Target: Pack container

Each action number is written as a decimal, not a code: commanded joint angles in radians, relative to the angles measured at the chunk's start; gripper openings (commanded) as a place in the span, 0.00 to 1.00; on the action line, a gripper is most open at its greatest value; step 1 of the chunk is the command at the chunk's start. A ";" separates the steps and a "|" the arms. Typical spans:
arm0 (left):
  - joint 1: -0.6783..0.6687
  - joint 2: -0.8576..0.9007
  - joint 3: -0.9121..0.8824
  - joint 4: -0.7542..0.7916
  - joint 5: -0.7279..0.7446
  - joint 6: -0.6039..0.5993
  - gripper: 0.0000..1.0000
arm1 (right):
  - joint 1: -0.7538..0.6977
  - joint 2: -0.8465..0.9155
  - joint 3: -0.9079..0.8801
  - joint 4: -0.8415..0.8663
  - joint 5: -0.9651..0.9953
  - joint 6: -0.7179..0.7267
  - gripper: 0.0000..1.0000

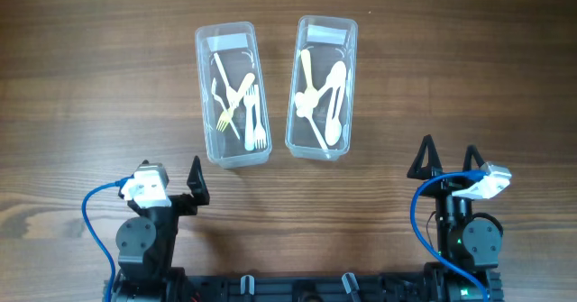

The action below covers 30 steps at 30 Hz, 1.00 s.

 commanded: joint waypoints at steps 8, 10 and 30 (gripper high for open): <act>0.006 -0.009 -0.010 0.003 0.023 0.008 1.00 | -0.001 -0.013 -0.001 0.005 -0.002 -0.018 1.00; 0.006 -0.008 -0.010 0.003 0.023 0.008 1.00 | -0.001 -0.013 -0.001 0.005 -0.002 -0.018 1.00; 0.006 -0.008 -0.010 0.003 0.023 0.009 1.00 | -0.001 -0.013 -0.001 0.005 -0.002 -0.018 1.00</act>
